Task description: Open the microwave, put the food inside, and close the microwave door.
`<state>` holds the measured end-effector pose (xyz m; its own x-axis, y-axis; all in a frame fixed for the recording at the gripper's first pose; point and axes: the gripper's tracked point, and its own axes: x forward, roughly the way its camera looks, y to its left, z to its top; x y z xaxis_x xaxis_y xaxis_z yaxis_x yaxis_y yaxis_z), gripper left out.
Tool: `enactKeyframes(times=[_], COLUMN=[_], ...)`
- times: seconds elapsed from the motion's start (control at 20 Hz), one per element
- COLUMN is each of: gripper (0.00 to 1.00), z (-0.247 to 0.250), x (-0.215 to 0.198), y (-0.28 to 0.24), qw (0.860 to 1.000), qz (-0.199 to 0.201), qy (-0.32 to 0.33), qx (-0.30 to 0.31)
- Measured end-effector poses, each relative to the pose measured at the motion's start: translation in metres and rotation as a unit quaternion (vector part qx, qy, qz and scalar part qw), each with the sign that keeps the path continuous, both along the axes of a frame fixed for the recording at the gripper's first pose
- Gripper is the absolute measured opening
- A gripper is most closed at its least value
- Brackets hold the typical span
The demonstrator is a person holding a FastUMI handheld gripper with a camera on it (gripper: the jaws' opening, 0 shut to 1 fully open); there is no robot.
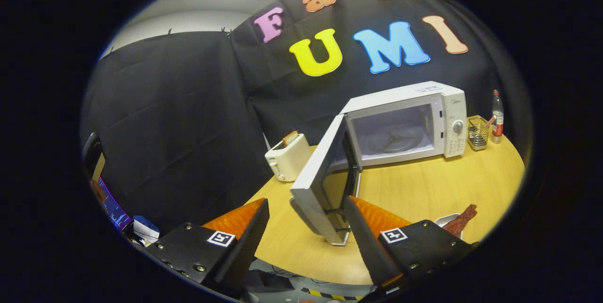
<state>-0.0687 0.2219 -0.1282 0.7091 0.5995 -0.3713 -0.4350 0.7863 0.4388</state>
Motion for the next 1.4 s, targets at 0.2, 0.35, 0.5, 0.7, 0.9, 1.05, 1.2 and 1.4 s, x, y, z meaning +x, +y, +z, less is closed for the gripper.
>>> enactKeyframes(times=[0.2,0.35,0.5,0.7,0.9,1.05,1.2,1.4], gripper=[0.96,0.97,0.97,0.97,0.97,0.97,0.97,0.97], z=[-0.017,-0.03,-0.046,-0.081,-0.119,-0.149,-0.171,-0.19], x=[0.029,0.043,0.054,0.061,0.065,0.056,0.048,0.044], y=[-0.068,-0.106,-0.14,-0.173,-0.204,-0.21,-0.218,-0.22], qw=[0.998,0.995,0.992,0.986,0.975,0.966,0.96,0.953], qz=[-0.055,-0.081,-0.094,-0.098,-0.115,-0.099,-0.093,-0.095], qy=[0.02,0.049,0.071,0.125,0.173,0.222,0.246,0.274], qx=[-0.032,-0.033,-0.044,-0.057,-0.082,-0.088,-0.098,-0.088])
